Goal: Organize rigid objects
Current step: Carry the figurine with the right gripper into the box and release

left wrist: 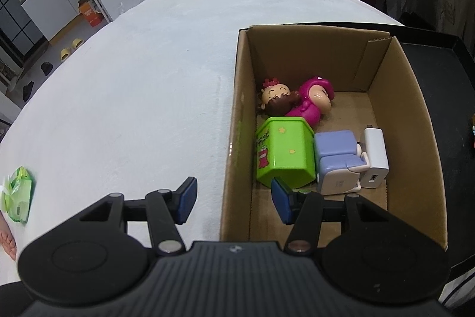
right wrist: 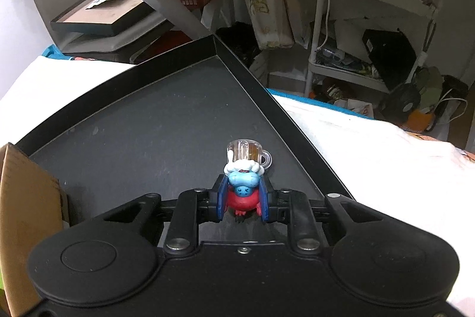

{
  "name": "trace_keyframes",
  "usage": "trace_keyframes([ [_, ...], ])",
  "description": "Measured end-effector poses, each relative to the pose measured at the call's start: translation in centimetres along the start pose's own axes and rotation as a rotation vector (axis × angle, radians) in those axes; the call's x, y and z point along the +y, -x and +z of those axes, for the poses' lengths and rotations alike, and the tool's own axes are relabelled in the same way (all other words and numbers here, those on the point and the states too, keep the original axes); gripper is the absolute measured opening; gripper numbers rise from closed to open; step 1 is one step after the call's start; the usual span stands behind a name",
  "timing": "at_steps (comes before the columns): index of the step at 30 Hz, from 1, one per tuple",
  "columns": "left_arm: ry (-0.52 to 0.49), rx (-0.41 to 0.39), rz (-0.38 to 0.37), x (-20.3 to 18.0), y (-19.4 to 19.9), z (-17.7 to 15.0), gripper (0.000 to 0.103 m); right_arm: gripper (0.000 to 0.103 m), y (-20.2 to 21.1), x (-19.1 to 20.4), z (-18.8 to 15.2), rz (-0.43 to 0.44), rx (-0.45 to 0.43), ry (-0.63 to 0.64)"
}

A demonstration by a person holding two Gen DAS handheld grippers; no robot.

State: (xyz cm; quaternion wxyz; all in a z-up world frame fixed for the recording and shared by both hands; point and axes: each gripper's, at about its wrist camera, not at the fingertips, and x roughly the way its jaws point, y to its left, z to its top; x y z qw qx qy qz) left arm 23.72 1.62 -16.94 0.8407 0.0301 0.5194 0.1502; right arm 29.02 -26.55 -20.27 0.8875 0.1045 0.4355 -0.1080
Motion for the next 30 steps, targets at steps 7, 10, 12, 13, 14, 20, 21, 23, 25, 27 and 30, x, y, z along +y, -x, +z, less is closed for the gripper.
trace_keyframes([
  [7,0.022,0.007,-0.013,0.7,-0.1,-0.2,0.054,0.022,1.3,1.3,-0.7,0.006,-0.059,0.048],
  [10,0.033,0.006,-0.032,1.0,0.1,-0.2,0.054,0.022,1.6,1.7,-0.7,0.011,-0.078,0.068],
  [12,0.039,-0.004,-0.050,1.2,0.3,-0.1,0.054,0.022,1.7,1.9,-0.7,0.028,-0.079,0.066],
  [13,0.042,-0.009,-0.055,1.3,0.3,-0.1,0.054,0.022,1.8,2.1,-0.7,0.039,-0.080,0.063],
  [14,0.043,-0.011,-0.055,1.4,0.3,-0.1,0.054,0.022,2.0,2.3,-0.7,0.046,-0.083,0.068],
  [20,0.060,-0.004,-0.094,2.1,-0.1,-0.5,0.054,0.022,3.7,4.0,-1.6,0.078,-0.110,0.135],
  [21,0.059,-0.009,-0.096,2.1,-0.1,-0.6,0.054,0.022,4.0,4.2,-1.7,0.090,-0.112,0.141],
  [23,0.054,-0.015,-0.096,2.2,-0.1,-0.8,0.054,0.022,4.9,4.7,-2.0,0.096,-0.130,0.165],
  [25,0.051,-0.009,-0.107,2.3,-0.2,-1.0,0.054,0.022,6.0,5.2,-2.1,0.111,-0.156,0.190],
  [27,0.061,-0.017,-0.115,2.7,0.0,-1.1,0.054,0.022,6.9,5.8,-2.2,0.134,-0.173,0.216],
  [30,0.057,-0.032,-0.125,3.0,0.2,-1.3,0.054,0.022,8.3,6.9,-2.1,0.162,-0.189,0.267],
])
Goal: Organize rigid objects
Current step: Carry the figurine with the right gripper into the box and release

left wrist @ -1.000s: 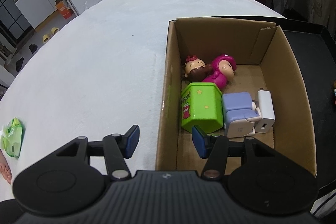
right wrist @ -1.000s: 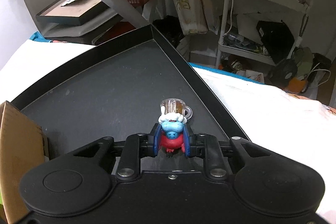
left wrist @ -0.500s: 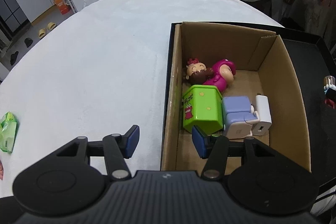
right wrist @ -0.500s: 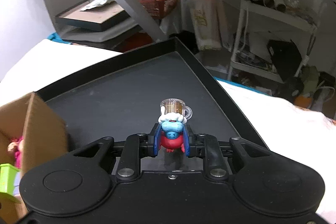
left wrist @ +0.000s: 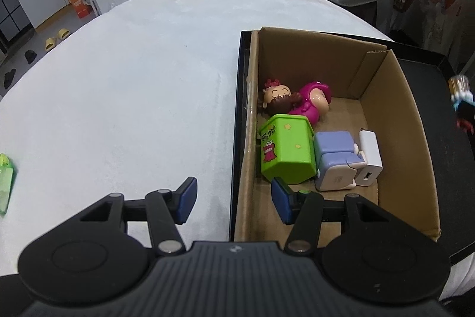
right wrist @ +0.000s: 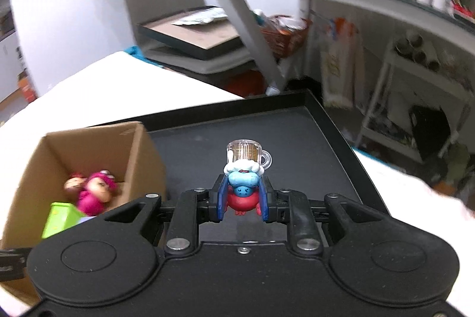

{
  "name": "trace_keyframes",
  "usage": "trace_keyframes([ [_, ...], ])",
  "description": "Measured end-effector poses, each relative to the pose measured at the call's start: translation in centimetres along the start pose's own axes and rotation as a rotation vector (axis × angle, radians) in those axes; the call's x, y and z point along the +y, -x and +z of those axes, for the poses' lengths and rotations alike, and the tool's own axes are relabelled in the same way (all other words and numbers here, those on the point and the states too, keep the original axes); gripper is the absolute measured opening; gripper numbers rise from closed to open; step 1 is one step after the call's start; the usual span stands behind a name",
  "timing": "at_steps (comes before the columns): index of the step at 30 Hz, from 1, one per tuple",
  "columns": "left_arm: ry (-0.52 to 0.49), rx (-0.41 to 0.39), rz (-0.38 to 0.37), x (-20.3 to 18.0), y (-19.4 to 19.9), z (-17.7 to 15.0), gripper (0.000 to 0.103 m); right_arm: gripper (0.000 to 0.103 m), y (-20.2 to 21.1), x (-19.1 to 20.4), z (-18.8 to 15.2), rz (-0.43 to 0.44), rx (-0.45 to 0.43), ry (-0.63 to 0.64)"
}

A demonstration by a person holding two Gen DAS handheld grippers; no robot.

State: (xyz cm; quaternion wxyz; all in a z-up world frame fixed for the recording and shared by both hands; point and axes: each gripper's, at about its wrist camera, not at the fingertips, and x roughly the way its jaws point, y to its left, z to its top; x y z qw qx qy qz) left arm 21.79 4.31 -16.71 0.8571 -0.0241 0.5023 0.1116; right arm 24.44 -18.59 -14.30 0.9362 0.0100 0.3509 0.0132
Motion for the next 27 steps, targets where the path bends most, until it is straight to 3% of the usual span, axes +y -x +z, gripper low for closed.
trace_keyframes([
  [12,0.000,-0.016,-0.083,1.2,0.2,-0.7,0.049,0.022,3.0,4.2,2.0,0.024,-0.021,0.088],
  [22,0.019,-0.015,-0.172,2.4,-0.2,-1.1,0.012,0.022,4.3,8.0,1.7,0.038,-0.017,0.148],
  [27,0.019,-0.027,-0.199,2.7,-0.1,-1.3,0.010,0.022,4.3,9.3,1.3,0.050,-0.002,0.150],
])
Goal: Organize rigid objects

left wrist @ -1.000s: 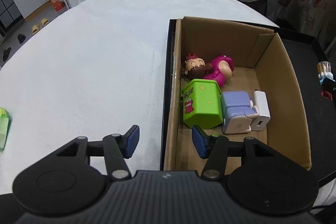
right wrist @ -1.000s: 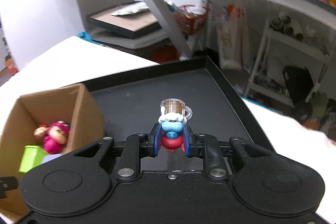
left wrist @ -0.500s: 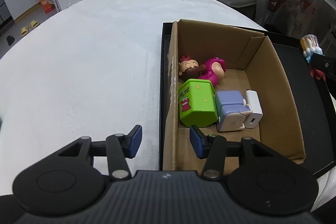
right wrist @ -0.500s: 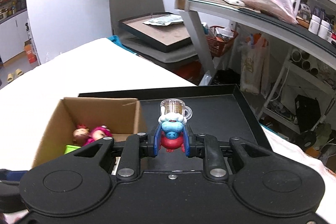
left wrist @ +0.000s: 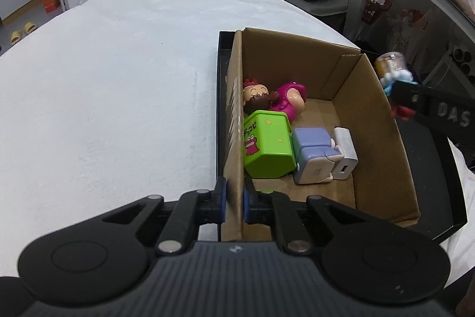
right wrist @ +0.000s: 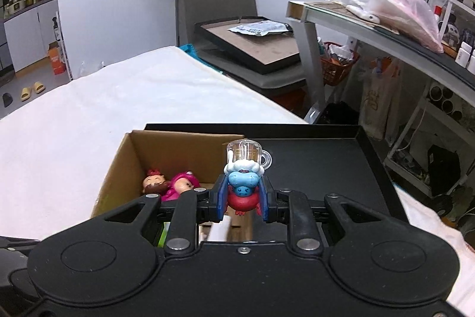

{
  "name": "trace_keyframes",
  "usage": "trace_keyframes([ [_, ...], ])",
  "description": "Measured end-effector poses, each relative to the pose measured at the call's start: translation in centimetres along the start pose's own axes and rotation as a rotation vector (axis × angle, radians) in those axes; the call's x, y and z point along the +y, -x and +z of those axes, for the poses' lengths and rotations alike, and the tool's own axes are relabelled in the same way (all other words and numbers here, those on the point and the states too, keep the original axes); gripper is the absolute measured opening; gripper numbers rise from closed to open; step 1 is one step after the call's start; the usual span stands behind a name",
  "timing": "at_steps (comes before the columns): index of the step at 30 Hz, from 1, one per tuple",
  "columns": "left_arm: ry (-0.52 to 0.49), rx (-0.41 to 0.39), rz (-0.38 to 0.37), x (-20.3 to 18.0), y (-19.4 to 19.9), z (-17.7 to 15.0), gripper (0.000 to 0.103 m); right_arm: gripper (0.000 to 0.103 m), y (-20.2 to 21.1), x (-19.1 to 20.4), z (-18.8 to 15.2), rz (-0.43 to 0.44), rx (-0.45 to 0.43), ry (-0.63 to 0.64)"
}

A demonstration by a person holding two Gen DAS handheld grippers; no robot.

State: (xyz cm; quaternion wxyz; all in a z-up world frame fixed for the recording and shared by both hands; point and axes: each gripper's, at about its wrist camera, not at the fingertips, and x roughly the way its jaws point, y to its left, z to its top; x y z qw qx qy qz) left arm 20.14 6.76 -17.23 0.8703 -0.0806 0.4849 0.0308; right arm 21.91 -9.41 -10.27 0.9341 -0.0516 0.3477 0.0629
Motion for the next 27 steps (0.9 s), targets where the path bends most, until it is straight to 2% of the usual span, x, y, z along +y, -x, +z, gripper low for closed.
trace_keyframes([
  [11,0.008,0.000,-0.023,0.6,0.1,-0.1,0.011,0.023,-1.2,2.8,-0.3,0.029,0.050,0.043],
  [13,0.004,-0.006,-0.024,0.6,0.1,0.0,0.011,0.029,-1.7,3.2,-0.3,0.043,0.082,0.067],
  [15,0.003,-0.012,-0.027,0.6,0.3,0.0,0.011,0.044,-1.3,3.3,-0.4,0.035,0.072,0.101],
  [17,0.000,-0.015,-0.026,0.5,0.3,0.0,0.011,0.046,-0.6,2.9,-0.4,0.027,0.049,0.124],
  [23,-0.003,-0.018,-0.025,0.5,0.5,-0.1,0.011,0.047,0.6,-0.3,-0.3,0.019,0.049,0.088],
  [27,0.007,-0.017,-0.030,0.5,1.0,0.1,0.011,0.064,1.5,-2.0,-0.3,0.006,0.025,0.082],
])
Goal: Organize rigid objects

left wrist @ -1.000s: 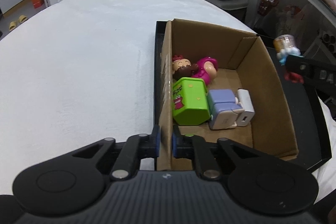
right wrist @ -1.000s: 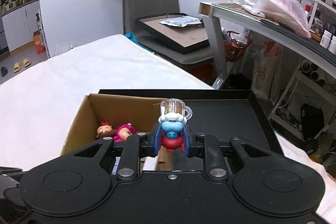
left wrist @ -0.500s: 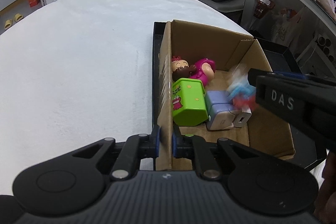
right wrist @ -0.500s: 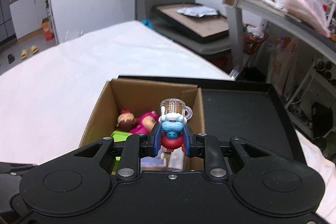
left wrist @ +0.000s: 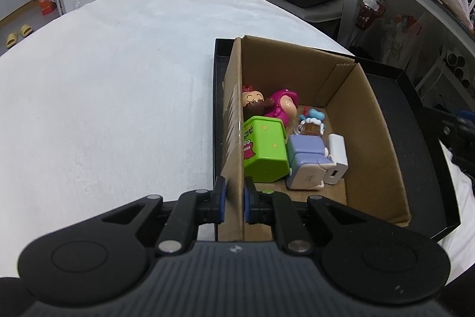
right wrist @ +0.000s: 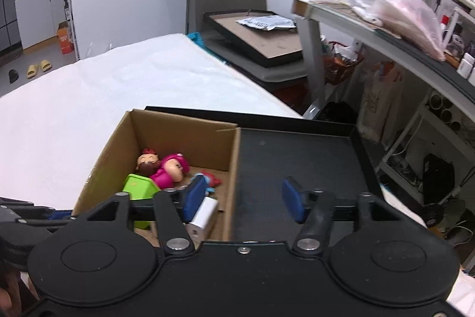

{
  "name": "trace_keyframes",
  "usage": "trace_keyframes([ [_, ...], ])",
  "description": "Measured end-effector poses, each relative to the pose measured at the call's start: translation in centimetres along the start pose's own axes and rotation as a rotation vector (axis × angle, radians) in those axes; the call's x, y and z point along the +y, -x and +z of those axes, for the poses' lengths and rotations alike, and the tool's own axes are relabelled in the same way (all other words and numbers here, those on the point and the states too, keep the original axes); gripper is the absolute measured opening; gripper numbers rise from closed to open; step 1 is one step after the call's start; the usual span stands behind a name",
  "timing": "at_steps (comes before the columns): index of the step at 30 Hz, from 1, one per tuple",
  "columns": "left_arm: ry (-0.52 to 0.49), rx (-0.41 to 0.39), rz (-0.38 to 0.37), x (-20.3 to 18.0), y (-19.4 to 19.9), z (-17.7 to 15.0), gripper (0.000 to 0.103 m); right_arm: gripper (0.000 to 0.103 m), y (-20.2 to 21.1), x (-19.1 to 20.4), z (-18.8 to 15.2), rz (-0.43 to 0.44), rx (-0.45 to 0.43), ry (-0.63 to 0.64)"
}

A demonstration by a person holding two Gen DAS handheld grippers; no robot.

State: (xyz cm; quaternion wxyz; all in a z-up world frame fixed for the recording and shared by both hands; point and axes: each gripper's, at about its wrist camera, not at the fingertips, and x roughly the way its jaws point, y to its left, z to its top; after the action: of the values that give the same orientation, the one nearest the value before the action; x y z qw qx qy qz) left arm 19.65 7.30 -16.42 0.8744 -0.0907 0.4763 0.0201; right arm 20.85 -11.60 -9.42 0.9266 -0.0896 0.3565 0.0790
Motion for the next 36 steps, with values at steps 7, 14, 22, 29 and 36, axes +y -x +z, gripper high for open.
trace_keyframes([
  [7,-0.013,-0.009,0.037,-0.7,1.7,0.4,0.011,0.075,1.5,-2.5,-0.5,0.010,-0.014,-0.034],
  [14,-0.033,-0.035,0.059,-1.2,3.8,0.8,0.011,0.082,2.1,-4.4,-0.8,0.040,-0.004,-0.066],
  [22,-0.032,-0.044,0.042,-2.0,6.4,2.1,0.014,0.092,3.5,-7.2,-1.2,0.084,-0.009,-0.149],
  [29,-0.043,-0.056,0.052,-3.1,8.8,1.9,0.039,0.102,5.7,-10.1,-1.6,0.156,0.001,-0.280],
  [36,-0.070,-0.076,0.057,-4.2,11.2,1.0,0.043,0.103,8.2,-10.6,-1.7,0.201,-0.003,-0.306],
])
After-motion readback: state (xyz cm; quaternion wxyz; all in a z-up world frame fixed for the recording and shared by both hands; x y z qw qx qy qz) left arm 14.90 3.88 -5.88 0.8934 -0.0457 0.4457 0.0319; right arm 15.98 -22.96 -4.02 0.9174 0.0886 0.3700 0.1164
